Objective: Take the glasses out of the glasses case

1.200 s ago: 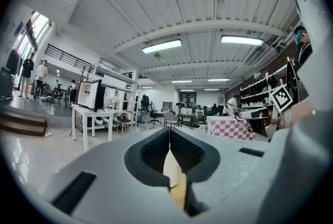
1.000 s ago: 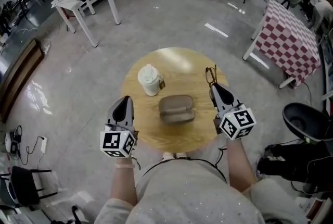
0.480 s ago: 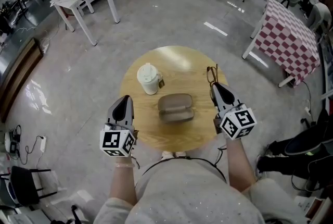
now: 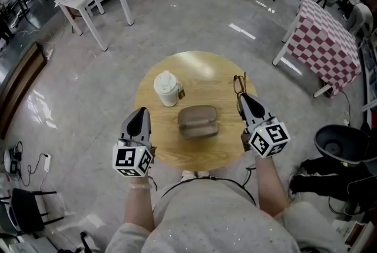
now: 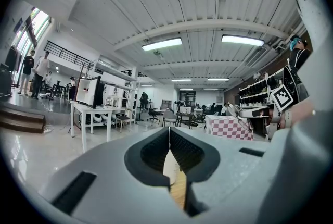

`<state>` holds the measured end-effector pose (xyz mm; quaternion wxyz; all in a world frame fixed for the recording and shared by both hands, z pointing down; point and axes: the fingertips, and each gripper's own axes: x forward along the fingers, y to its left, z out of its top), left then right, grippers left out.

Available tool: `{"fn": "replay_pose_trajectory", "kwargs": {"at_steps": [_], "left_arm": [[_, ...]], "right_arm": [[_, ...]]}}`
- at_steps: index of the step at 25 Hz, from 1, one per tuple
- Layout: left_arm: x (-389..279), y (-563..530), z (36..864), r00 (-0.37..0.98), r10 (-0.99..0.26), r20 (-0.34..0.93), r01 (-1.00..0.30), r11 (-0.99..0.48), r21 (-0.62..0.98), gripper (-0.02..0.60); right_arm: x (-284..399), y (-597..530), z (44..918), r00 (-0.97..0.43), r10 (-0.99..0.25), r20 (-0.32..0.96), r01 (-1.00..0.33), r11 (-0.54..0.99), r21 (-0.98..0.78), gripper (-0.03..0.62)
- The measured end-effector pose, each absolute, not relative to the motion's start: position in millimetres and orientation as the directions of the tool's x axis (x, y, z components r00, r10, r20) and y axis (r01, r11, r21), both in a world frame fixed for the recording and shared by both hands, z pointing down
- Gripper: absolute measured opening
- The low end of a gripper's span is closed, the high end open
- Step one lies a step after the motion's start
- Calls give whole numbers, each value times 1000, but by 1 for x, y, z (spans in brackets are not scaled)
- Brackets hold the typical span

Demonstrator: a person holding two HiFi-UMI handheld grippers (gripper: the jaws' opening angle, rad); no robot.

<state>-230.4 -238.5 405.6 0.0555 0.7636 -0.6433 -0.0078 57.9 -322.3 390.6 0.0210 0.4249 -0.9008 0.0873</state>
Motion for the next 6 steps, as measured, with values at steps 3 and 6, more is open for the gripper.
{"fn": "replay_pose_trajectory", "kwargs": {"at_steps": [3,6], "left_arm": [[-229,-241,407,176,-982,61,-980,-170,100,6],[-228,-245,409,181,-982,63,-980,-174,101,6]], "right_arm": [[59,-323,389,-637,-763,105,-769,623,-141,20],[61,-325,389,-635,-766,102,-772,621,-138,20]]}}
